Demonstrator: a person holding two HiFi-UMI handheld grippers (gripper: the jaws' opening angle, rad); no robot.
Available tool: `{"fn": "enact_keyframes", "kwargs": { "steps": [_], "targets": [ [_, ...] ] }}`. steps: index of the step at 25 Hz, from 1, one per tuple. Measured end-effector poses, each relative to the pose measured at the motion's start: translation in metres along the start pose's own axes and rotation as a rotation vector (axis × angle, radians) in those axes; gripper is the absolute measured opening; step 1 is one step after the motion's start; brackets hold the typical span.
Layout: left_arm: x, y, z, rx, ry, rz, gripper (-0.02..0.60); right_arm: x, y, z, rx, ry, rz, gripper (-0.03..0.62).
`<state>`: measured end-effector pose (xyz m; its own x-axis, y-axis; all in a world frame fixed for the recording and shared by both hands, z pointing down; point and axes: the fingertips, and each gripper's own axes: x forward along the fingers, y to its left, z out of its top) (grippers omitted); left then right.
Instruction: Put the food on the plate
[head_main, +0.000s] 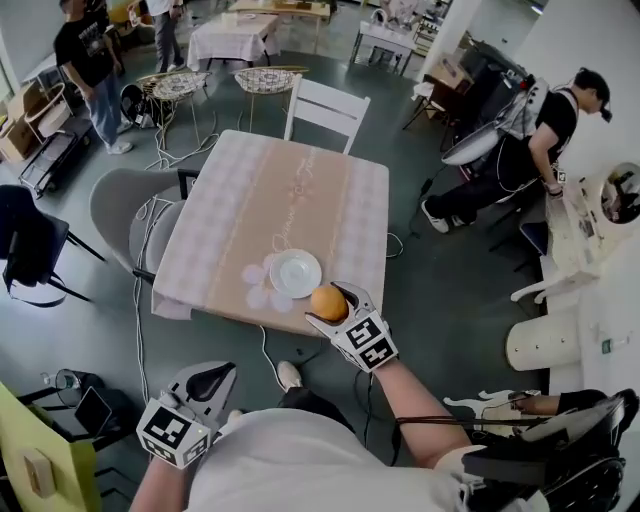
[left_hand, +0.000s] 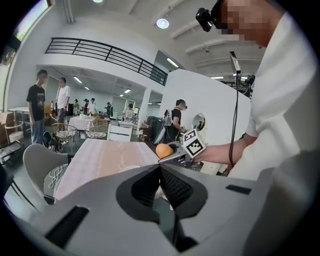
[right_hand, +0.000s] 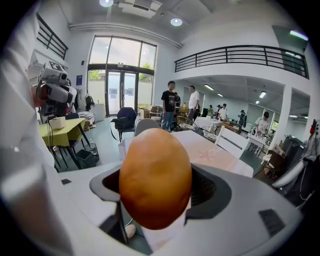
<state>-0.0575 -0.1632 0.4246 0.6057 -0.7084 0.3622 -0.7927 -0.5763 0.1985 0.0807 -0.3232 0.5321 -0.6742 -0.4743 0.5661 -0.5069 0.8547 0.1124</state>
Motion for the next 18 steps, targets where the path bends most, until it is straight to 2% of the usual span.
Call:
{"fn": "enact_keyframes", "kwargs": {
  "steps": [3, 6, 10, 14, 18],
  "targets": [
    [0.025, 0.004, 0.013, 0.016, -0.014, 0.018, 0.009, 0.026, -0.031, -0.007, -0.041, 0.02, 0.03, 0.354],
    [0.032, 0.01, 0.016, -0.025, -0.011, 0.073, 0.009, 0.053, -0.047, -0.018, -0.07, 0.053, 0.073, 0.353],
    [0.028, 0.017, 0.013, -0.107, 0.007, 0.175, 0.009, 0.093, -0.055, -0.025, -0.116, 0.074, 0.132, 0.353],
    [0.028, 0.028, 0.013, -0.114, 0.006, 0.233, 0.009, 0.136, -0.069, -0.046, -0.153, 0.139, 0.153, 0.354],
    [0.019, 0.031, 0.008, -0.16, 0.025, 0.303, 0.009, 0.165, -0.063, -0.065, -0.166, 0.196, 0.201, 0.353]
  ]
}}
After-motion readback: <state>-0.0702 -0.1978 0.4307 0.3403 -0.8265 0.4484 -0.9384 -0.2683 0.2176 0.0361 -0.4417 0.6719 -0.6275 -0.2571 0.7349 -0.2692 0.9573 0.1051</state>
